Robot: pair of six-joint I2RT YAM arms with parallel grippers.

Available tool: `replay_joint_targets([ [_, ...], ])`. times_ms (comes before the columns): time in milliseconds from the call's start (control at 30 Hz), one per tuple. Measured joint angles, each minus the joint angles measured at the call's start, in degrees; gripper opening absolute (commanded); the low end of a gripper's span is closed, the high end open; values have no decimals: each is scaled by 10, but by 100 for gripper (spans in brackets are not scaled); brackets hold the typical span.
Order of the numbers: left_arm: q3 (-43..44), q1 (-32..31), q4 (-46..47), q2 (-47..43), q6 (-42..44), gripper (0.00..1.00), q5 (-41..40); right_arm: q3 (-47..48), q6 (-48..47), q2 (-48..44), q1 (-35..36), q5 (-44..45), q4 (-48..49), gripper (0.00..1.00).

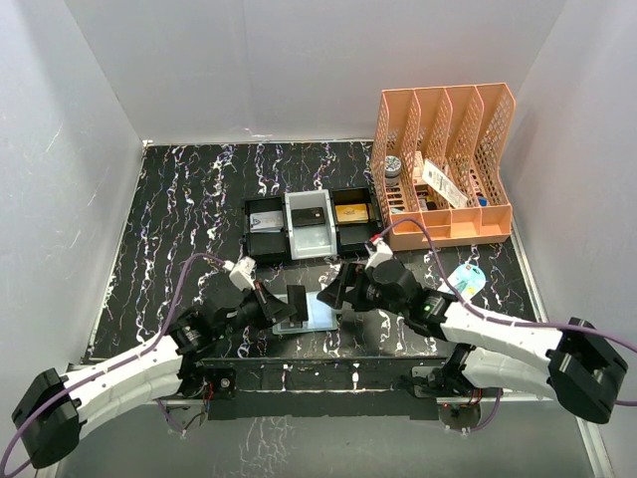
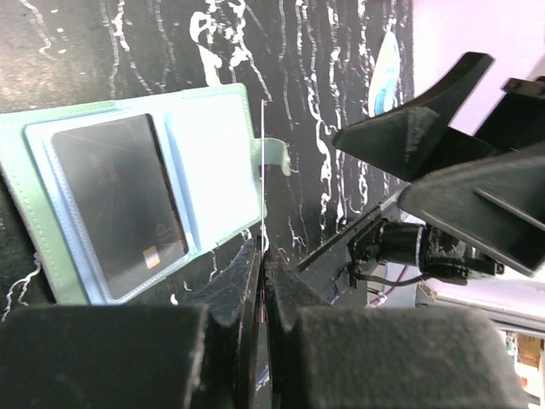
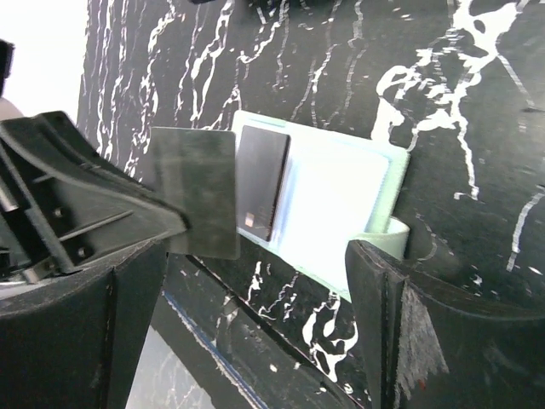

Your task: Take the credit cards out of the card holder

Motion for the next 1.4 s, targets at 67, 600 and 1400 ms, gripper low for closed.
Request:
replay_joint_targets([
  [67, 0, 4, 3, -12, 8, 0, 17, -21, 7, -23, 0, 17, 7, 89],
  [600, -35, 175, 206, 15, -33, 0, 269, -94, -19, -143, -78, -67, 98, 90],
  [1400, -62, 176, 400, 57, -96, 0, 338, -50, 141, 68, -92, -283, 369, 31],
])
